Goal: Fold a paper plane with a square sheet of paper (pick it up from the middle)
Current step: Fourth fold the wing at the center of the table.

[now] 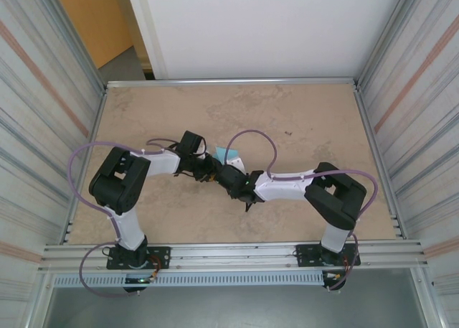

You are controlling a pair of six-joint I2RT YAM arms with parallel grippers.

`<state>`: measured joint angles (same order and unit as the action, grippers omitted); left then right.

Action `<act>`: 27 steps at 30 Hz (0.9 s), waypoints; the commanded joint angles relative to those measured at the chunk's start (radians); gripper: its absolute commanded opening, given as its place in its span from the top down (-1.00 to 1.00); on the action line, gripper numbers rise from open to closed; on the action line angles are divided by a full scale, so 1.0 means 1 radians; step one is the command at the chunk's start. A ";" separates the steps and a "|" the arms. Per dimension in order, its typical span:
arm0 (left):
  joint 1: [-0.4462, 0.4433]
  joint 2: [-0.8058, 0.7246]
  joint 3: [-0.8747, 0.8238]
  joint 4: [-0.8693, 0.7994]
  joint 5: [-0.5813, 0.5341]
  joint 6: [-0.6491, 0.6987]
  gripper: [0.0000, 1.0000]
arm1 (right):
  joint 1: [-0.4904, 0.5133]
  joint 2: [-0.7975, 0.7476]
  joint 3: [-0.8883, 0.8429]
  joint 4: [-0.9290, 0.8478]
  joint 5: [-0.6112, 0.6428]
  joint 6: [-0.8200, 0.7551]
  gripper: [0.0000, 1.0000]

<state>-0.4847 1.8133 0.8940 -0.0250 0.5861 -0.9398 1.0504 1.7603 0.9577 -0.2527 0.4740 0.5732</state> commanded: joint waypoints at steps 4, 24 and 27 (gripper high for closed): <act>-0.005 0.015 0.022 -0.036 0.018 0.022 0.50 | 0.014 0.027 0.034 -0.034 0.050 0.034 0.34; -0.006 0.012 0.024 -0.043 0.022 0.020 0.50 | 0.022 0.068 0.050 -0.004 0.061 -0.013 0.57; -0.006 0.008 0.025 -0.044 0.022 0.018 0.50 | 0.023 0.064 0.045 0.004 0.056 -0.023 0.58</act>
<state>-0.4847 1.8175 0.8993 -0.0296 0.5941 -0.9394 1.0630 1.8156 0.9886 -0.2588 0.5232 0.5671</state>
